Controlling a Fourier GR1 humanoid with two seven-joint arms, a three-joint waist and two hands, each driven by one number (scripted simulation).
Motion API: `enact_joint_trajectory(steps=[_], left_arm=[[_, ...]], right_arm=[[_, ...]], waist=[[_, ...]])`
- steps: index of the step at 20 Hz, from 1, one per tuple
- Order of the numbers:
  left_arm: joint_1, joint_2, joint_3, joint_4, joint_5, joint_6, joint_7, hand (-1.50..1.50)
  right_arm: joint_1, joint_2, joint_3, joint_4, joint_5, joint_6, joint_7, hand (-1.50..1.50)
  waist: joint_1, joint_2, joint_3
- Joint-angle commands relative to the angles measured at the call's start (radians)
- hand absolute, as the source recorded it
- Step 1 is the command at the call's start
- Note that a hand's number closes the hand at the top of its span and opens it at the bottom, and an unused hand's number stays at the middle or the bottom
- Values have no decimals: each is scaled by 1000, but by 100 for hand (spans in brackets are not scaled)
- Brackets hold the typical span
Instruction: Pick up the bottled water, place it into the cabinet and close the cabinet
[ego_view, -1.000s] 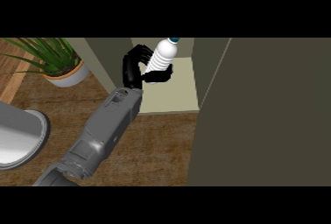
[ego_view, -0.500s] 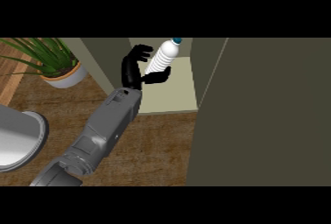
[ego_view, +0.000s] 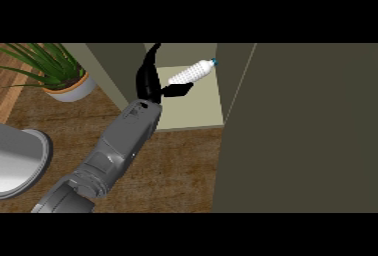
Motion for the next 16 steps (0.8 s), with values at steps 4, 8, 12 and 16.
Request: enact_joint_trajectory(steps=[4, 8, 12, 16], left_arm=[[12, 0, 20, 24, 1, 25, -11, -150], [15, 15, 36, -3, 9, -61, -48, -150], [72, 0, 92, -116, 72, -209, -187, 150], [75, 1, 113, -173, 133, -324, -249, 150]], right_arm=[[-5, 6, 16, -49, 23, -1, 42, -150], [34, -15, 46, -81, 45, -7, 27, -150], [8, -22, 11, -68, 9, 2, 29, -150], [-28, 6, 20, -58, 19, -15, 68, -150]], waist=[[10, 6, -2], [9, 2, -2], [14, 2, -3], [16, -3, -3]])
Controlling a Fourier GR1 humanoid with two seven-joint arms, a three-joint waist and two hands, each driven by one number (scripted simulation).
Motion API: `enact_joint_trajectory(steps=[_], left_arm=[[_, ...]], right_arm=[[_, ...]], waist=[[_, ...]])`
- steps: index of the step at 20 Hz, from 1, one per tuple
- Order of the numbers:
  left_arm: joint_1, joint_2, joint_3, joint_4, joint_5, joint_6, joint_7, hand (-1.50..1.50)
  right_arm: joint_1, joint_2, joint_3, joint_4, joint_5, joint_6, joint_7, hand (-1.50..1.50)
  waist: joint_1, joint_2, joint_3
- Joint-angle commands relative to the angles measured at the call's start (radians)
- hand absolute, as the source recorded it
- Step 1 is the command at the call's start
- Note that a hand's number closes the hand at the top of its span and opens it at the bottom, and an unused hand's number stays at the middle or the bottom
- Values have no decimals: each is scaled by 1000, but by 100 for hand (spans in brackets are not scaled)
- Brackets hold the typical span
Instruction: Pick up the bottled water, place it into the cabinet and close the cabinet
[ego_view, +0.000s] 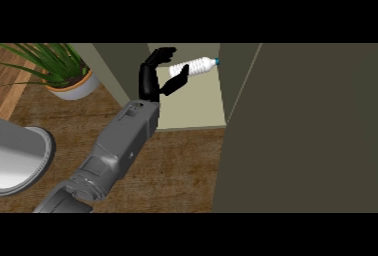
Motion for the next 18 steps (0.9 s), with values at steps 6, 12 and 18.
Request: enact_joint_trajectory(steps=[6, 12, 18], left_arm=[[75, -3, -40, -109, 139, -244, -113, 150], [179, -3, -139, -279, 219, -382, -6, 150], [366, -3, -211, -508, 230, -447, 46, 150]], right_arm=[[-16, 15, 43, -36, 50, -9, 41, -150], [42, -25, 50, -86, 104, -50, 34, -150], [87, -99, 35, -159, 110, -61, 55, -150]], waist=[[12, -9, 1], [44, -27, 2], [68, -31, 2]])
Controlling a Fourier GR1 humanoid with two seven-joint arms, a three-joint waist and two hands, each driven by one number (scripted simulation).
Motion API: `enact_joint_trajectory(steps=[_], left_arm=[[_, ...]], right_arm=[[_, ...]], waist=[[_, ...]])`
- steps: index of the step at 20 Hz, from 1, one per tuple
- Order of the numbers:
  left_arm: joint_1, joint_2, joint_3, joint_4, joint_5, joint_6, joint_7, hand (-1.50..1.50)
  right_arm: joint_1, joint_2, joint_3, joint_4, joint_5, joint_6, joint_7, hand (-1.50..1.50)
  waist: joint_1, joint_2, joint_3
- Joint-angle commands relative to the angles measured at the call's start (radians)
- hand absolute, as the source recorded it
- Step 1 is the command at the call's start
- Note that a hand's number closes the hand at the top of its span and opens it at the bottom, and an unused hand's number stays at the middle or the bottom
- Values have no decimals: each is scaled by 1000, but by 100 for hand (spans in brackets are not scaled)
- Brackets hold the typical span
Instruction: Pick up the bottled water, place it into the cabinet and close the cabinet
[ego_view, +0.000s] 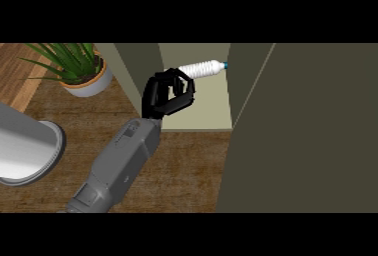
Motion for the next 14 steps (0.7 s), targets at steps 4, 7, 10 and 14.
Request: enact_joint_trajectory(steps=[4, 7, 10, 14], left_arm=[[263, 7, -72, -367, 18, 12, 112, 150], [369, 42, -87, -537, 31, 17, 137, 150], [536, 107, -145, -741, 36, -4, 195, 150], [719, 100, -218, -951, 7, 68, 205, 150]], right_arm=[[42, -41, 7, -70, 68, -10, -4, -150], [6, -60, 6, -89, 57, 4, 52, -150], [12, -62, 21, -59, 64, -11, 34, -150], [3, -126, 26, -134, 40, 45, 75, 150]], waist=[[33, -6, 1], [37, -3, 0], [51, -10, 1], [28, -2, 1]])
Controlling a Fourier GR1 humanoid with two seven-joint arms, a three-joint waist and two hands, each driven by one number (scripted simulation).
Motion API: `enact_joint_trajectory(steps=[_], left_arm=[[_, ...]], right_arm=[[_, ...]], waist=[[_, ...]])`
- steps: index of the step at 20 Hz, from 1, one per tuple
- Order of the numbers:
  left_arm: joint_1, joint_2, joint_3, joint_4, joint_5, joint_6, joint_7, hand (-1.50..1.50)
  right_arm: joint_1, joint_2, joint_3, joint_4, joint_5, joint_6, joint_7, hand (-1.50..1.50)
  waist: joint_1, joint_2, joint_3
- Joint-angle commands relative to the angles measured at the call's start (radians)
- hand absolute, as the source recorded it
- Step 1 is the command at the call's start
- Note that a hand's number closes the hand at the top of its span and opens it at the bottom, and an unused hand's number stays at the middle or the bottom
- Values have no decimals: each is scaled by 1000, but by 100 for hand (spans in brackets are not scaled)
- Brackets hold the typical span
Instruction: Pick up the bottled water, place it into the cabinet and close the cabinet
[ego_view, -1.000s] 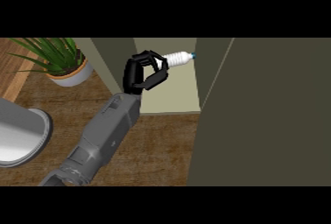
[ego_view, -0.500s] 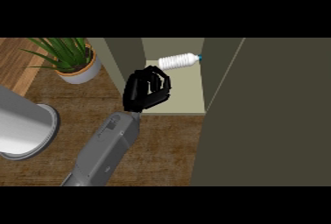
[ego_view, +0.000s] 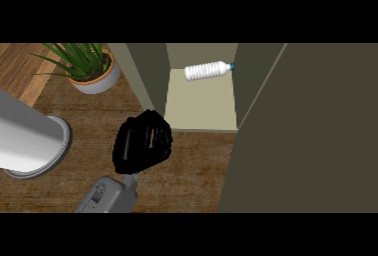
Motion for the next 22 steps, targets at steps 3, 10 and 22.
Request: enact_joint_trajectory(steps=[3, 10, 22], left_arm=[[285, 80, -88, -338, -3, 12, 44, 150], [494, 193, -87, -550, -19, 22, 30, 150], [827, 365, 49, -728, 95, -152, -100, 150]], right_arm=[[-77, -23, 49, -75, -28, 83, 90, 150], [-177, 30, 182, -121, -21, 139, 210, 150], [-499, 331, 169, 49, 100, 88, 460, 150]], waist=[[18, 5, 0], [9, 5, -2], [-3, 7, -4]])
